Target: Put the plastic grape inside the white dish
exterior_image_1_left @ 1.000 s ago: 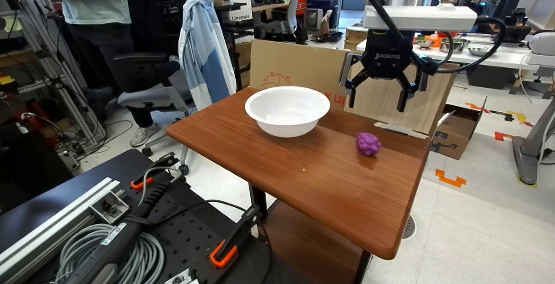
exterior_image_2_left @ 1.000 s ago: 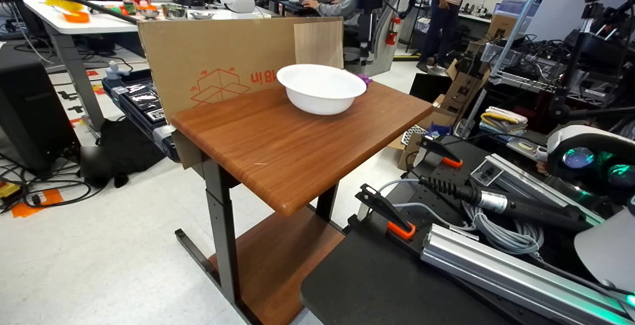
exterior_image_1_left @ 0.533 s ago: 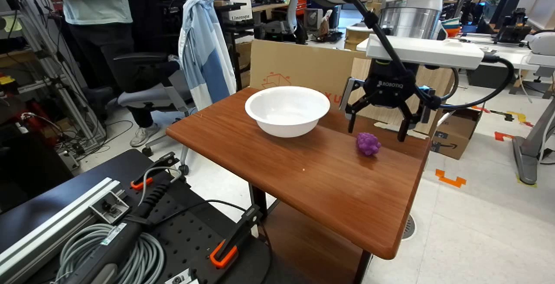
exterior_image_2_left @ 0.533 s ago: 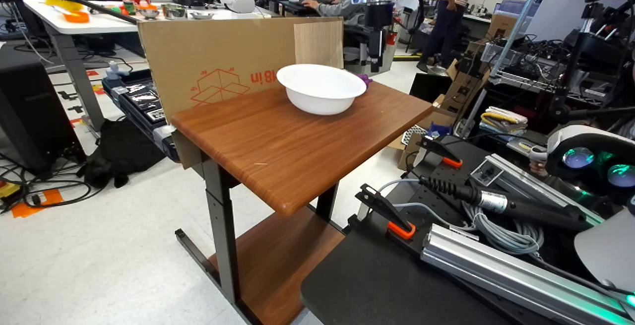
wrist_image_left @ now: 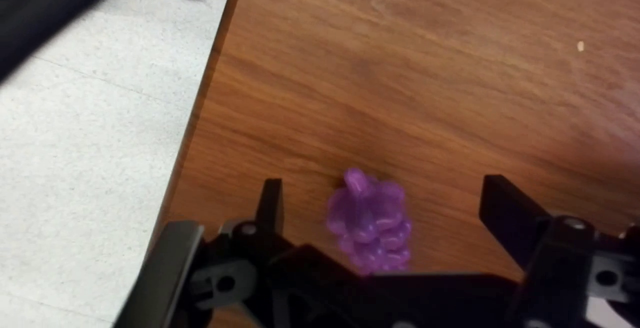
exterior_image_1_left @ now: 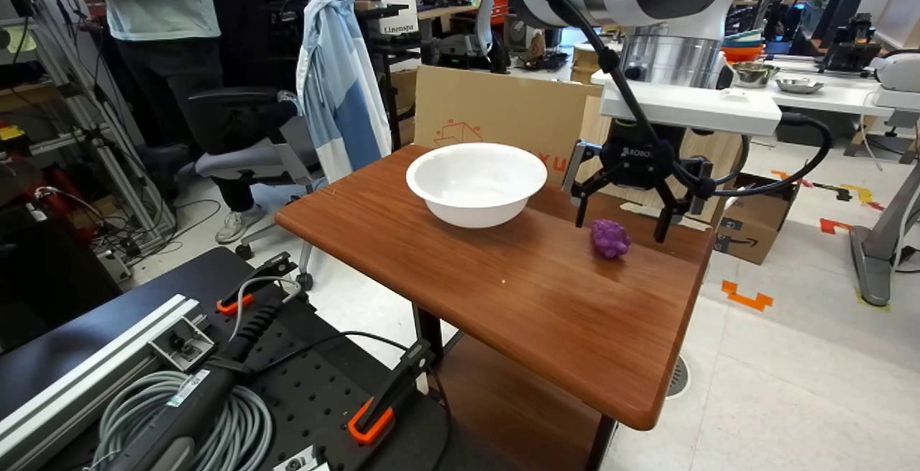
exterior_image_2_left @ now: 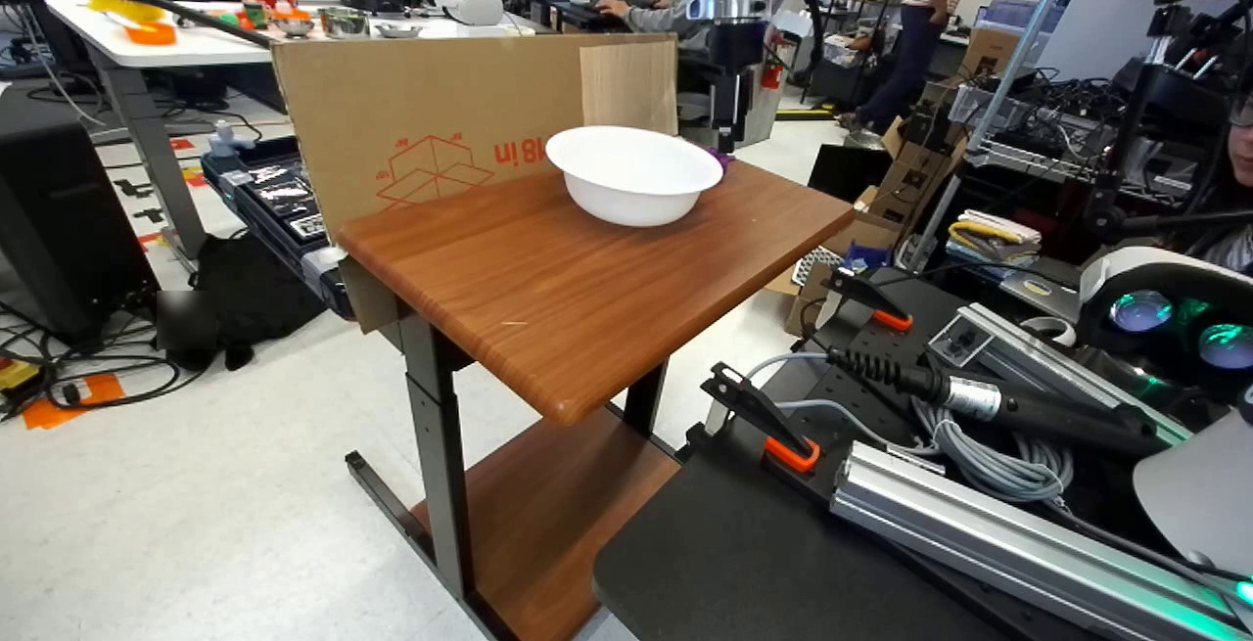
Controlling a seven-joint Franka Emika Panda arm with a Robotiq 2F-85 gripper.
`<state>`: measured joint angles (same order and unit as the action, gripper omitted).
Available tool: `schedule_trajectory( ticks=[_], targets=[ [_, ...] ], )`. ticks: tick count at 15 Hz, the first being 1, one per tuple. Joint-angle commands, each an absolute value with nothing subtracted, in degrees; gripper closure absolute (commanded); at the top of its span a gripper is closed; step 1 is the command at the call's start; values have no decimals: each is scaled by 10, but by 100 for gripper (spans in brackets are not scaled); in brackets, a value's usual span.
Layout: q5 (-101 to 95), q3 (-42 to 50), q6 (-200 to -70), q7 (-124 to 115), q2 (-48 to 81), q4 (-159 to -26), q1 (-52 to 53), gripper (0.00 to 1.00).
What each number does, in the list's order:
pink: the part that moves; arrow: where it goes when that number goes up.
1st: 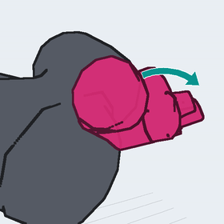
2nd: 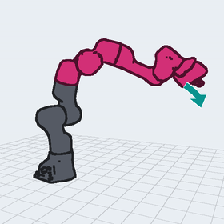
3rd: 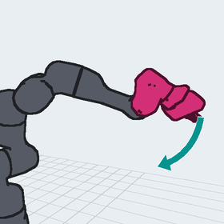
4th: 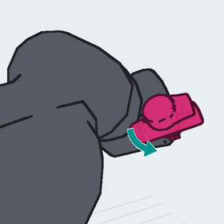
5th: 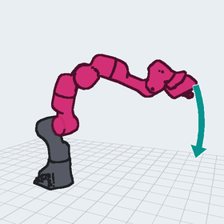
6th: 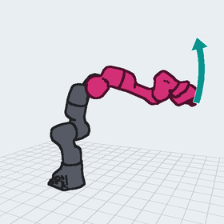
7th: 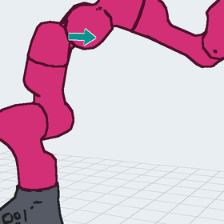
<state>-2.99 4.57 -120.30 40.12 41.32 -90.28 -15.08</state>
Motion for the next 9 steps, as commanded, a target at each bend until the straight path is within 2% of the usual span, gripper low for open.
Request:
schedule_trajectory(
  ticks=[1,3,4,5,9],
  targets=[
    [-37,36,-1197,376,472,-835,-152,0],
    [-38,35,-1194,367,491,-814,-152,0],
    [-39,34,-1192,364,502,-801,-153,25],
    [-39,34,-1191,362,508,-794,-155,28],
    [-42,38,-1191,353,518,-779,-158,58]
  ],
)
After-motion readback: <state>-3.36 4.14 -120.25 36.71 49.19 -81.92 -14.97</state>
